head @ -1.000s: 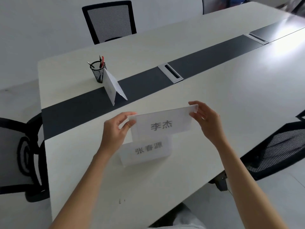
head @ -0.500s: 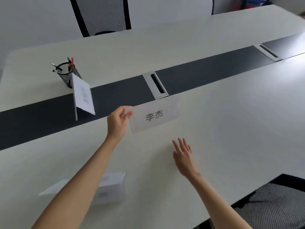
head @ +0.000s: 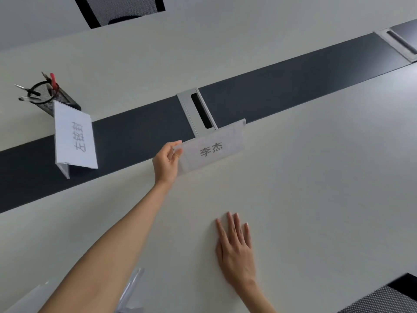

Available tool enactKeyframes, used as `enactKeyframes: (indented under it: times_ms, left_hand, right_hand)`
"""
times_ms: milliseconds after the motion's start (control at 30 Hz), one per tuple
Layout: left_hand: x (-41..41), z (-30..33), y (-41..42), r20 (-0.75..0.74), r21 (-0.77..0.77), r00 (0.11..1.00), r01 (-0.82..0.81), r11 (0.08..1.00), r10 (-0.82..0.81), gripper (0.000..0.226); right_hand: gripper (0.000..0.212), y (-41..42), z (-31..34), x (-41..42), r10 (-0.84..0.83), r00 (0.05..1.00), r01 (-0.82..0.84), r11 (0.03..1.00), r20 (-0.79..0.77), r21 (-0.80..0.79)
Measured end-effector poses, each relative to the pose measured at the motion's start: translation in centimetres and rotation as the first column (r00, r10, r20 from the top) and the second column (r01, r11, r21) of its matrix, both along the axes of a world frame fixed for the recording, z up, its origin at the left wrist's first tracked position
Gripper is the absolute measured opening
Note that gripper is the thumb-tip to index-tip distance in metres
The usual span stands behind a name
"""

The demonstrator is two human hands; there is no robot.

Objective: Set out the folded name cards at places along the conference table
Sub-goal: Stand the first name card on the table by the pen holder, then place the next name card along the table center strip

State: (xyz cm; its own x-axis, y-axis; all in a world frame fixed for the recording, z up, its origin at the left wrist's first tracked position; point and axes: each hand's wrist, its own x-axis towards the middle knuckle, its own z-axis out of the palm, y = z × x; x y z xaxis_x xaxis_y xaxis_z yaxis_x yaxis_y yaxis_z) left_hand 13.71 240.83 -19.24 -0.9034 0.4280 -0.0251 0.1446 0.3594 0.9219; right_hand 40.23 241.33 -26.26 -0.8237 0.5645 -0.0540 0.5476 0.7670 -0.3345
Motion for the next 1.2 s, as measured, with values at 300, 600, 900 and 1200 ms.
enactKeyframes:
  times_ms: [300,600,900,1200]
  left_hand:
    - [-0.6,0.1,0.4,-0.09,-0.095,0.994,0.051,0.994,-0.06,0.021]
    - [0.2,3.6,-3.6,0.085,-0.21,0.993,0.093,0.973,-0.077,0.031]
    - [5.3,11.1,-19.7,-0.069,-0.239,0.997,-0.046,0.97,0.03,0.021]
    - [9.5,8.9,-36.6,-0.084,-0.36,0.892,-0.442,0.822,0.444,0.036]
  right_hand:
    - [0.047,-0.1,-0.1,0.1,0.011,1.0,-0.012,1.0,0.027,0.02]
    - [0.046,0.3,1.3,-0.3,0.0,0.994,0.003,1.0,0.109,-0.027]
    - [0.052,-1.3,5.7,-2.8,-0.06,0.968,0.102,0.981,0.243,-0.165]
    - [0.04,-13.4,12.3,-4.9,-0.013,0.997,-0.048,0.599,-0.07,-0.799]
